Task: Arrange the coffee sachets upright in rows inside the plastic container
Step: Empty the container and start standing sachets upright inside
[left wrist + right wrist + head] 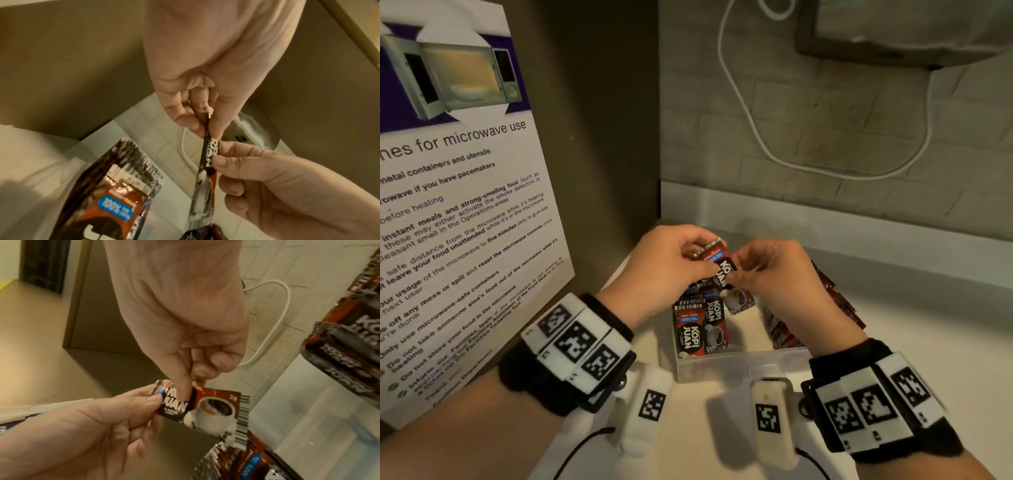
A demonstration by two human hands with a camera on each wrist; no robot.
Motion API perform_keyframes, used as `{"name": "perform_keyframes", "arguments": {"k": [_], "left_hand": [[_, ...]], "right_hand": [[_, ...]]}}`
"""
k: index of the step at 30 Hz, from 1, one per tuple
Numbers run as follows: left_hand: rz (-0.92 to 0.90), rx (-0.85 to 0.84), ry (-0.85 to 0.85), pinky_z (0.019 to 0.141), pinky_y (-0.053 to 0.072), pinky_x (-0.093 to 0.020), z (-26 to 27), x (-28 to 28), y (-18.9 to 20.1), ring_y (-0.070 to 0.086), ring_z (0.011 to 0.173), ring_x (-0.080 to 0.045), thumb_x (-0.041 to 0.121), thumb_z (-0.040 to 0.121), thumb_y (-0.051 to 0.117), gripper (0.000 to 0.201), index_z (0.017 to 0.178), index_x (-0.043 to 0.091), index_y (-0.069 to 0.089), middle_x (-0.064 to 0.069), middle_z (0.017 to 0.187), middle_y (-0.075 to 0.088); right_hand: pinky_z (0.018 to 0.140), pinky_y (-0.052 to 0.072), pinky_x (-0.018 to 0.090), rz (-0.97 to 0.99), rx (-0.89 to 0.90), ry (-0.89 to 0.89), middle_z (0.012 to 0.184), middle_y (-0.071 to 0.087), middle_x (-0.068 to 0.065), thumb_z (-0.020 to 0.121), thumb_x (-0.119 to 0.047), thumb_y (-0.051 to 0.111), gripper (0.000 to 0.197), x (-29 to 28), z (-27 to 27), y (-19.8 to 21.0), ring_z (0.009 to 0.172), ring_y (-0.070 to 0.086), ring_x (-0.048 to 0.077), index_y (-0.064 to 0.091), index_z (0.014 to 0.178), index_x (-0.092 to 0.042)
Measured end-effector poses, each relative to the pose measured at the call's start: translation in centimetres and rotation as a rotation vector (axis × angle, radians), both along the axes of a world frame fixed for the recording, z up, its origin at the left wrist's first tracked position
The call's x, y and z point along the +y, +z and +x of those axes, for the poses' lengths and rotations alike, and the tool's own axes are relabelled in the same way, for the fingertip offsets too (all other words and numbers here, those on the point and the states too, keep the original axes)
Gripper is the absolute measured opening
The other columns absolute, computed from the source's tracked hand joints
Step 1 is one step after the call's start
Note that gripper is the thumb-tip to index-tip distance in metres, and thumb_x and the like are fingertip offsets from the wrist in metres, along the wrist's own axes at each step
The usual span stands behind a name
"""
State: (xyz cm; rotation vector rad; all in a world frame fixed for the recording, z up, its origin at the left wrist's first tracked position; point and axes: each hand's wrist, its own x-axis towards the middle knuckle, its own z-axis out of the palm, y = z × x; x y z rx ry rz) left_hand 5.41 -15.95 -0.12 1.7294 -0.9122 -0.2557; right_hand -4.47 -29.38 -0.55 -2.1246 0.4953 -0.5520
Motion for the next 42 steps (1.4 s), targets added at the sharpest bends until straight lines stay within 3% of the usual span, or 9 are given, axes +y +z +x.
{"name": "perform_keyframes", "arguments": {"k": [4, 6, 8, 12, 19, 25, 28, 32, 42], "left_hand": [[0.23, -0.246, 0.041, 0.078, 0.042, -0.008, 1.4, -0.8, 0.7, 0.059, 0.091, 0.0, 0.022, 0.081, 0.076, 0.035, 0.114, 0.026, 0.064, 0.013, 0.106, 0.065], [0.386, -0.343, 0.054, 0.085, 0.039, -0.015, 2.5, -1.2, 1.2, 0.057, 0.104, -0.005, 0.026, 0.083, 0.074, 0.036, 0.117, 0.024, 0.065, 0.01, 0.115, 0.065], [0.527, -0.384, 0.036, 0.084, 0.037, -0.018, 3.4, -1.8, 1.3, 0.054, 0.1, -0.005, 0.027, 0.083, 0.074, 0.033, 0.116, 0.024, 0.067, 0.008, 0.117, 0.066], [0.678, -0.419, -0.042, 0.089, 0.044, -0.025, 4.1, -3.1, 0.8, 0.058, 0.106, -0.011, 0.029, 0.081, 0.076, 0.041, 0.12, 0.02, 0.065, 0.005, 0.119, 0.065], [0.761, -0.453, -0.142, 0.082, 0.052, -0.034, 3.9, -4.9, 1.0, 0.059, 0.099, -0.017, 0.028, 0.072, 0.083, 0.044, 0.109, 0.025, 0.059, 0.001, 0.111, 0.061], [0.867, -0.539, -0.14, 0.079, 0.053, -0.033, 3.9, -5.9, 0.8, 0.058, 0.096, -0.016, 0.022, 0.07, 0.084, 0.045, 0.107, 0.022, 0.058, 0.004, 0.108, 0.061], [0.872, -0.552, -0.132, 0.071, 0.048, -0.029, 4.0, -6.2, 0.5, 0.057, 0.092, -0.015, 0.021, 0.072, 0.083, 0.044, 0.108, 0.021, 0.058, 0.005, 0.104, 0.06], [0.859, -0.552, -0.138, 0.074, 0.048, -0.029, 4.0, -6.5, 0.2, 0.057, 0.094, -0.015, 0.023, 0.072, 0.082, 0.043, 0.108, 0.021, 0.058, 0.005, 0.103, 0.059], [0.827, -0.528, -0.137, 0.075, 0.05, -0.03, 4.4, -6.2, -0.1, 0.058, 0.096, -0.015, 0.023, 0.074, 0.082, 0.044, 0.111, 0.022, 0.059, 0.006, 0.102, 0.057]], "right_hand": [[0.052, 0.048, 0.025, 0.144, 0.116, -0.114, 0.071, 0.07, 0.008, 0.078, -0.001, 0.073, 0.013, -1.3, -0.3, -1.4, 0.059, 0.066, 0.016, 0.065, 0.071, -0.009], [0.045, 0.044, 0.017, 0.193, 0.252, -0.1, 0.074, 0.07, 0.01, 0.08, -0.001, 0.07, 0.011, -1.3, -0.2, -2.3, 0.058, 0.065, 0.013, 0.063, 0.075, -0.007], [0.04, 0.042, 0.014, 0.23, 0.344, -0.079, 0.076, 0.069, 0.011, 0.082, -0.001, 0.069, 0.011, -1.0, 0.2, -3.0, 0.056, 0.064, 0.013, 0.06, 0.077, -0.006], [0.042, 0.047, 0.02, 0.229, 0.446, -0.065, 0.077, 0.068, 0.012, 0.082, -0.001, 0.069, 0.014, -0.8, 1.5, -4.3, 0.058, 0.064, 0.017, 0.057, 0.075, -0.006], [0.07, 0.06, 0.047, 0.224, 0.371, -0.102, 0.079, 0.07, 0.019, 0.077, -0.002, 0.074, 0.022, -0.7, 2.3, -6.0, 0.07, 0.071, 0.032, 0.055, 0.068, -0.009], [0.071, 0.059, 0.047, 0.168, 0.327, -0.115, 0.078, 0.07, 0.015, 0.073, -0.009, 0.077, 0.02, -0.6, 2.3, -7.0, 0.073, 0.07, 0.032, 0.057, 0.071, -0.011], [0.068, 0.058, 0.038, 0.127, 0.407, -0.103, 0.085, 0.066, 0.01, 0.061, -0.014, 0.085, 0.037, -0.5, 2.3, -6.8, 0.075, 0.067, 0.027, 0.054, 0.082, -0.014], [0.079, 0.058, 0.041, 0.047, 0.573, -0.051, 0.098, 0.064, 0.009, 0.054, -0.017, 0.087, 0.057, -0.4, 2.6, -6.3, 0.088, 0.067, 0.026, 0.052, 0.098, -0.014], [0.07, 0.06, 0.041, 0.028, 0.599, -0.036, 0.088, 0.07, 0.009, 0.053, -0.018, 0.087, 0.044, -0.1, 3.6, -7.3, 0.074, 0.07, 0.023, 0.062, 0.089, -0.009]]}}
